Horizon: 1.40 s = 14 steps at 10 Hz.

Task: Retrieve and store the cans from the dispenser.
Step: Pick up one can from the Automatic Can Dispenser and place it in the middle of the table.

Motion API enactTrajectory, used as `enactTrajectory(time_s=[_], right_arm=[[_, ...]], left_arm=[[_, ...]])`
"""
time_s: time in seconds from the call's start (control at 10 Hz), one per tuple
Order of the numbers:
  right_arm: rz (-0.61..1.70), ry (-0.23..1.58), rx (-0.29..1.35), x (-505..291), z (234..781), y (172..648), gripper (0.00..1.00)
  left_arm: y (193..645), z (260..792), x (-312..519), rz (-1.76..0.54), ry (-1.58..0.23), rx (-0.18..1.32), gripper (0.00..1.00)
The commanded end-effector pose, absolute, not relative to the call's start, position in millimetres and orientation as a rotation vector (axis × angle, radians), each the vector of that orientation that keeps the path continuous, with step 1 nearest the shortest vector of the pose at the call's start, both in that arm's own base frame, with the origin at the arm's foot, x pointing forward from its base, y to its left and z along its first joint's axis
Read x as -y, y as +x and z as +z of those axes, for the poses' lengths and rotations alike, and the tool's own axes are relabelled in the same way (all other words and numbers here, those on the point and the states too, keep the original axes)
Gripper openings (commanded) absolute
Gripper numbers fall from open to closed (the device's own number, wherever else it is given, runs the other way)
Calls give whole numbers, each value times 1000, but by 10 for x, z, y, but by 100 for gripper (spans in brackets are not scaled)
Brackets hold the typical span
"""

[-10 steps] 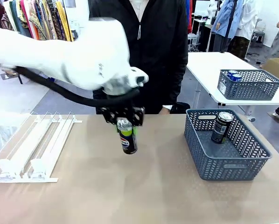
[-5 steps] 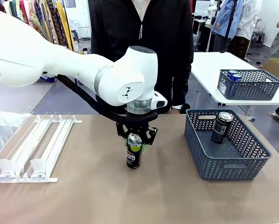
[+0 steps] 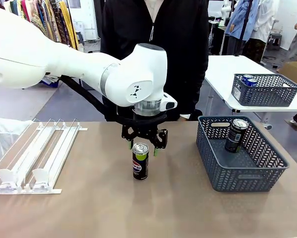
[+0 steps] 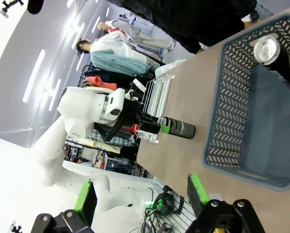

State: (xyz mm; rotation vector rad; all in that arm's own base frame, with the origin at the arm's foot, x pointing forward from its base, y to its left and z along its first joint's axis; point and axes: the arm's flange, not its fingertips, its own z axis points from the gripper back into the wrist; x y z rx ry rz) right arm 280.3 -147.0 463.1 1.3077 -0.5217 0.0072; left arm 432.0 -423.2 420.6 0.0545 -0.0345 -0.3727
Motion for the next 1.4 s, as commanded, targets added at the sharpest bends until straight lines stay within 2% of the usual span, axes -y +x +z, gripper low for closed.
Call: enactTrajectory(time_s=[0.0,0.4,0.6,0.7,0.9,1.0,1.1,1.3], right_arm=[[12,1330,550,1453,4675,2840,100],[12,1330,550,1453,4675,2840,100],[12,1330,550,1453,4675,2840,100],[12,1330,550,1453,4675,2840,100],[12,1330,550,1453,4675,2840,100],[12,1330,550,1453,4675,2840,100],[12,1330,550,1453,4675,2840,100],[12,1330,550,1453,4675,2840,100]], left_arm=[[4303,4250,4192,-374,30,32,100],[4262,4612,3887,-338,-36,50,100],[4139,5067,3138,-262,-108,51,100],[4094,5247,2639,-213,-199,48,100],[4003,5505,1482,-42,-440,53,100],[3961,5574,726,19,-644,66,100],[3920,5516,92,8,-855,48,100],[3795,5075,-919,60,-1222,47,100]])
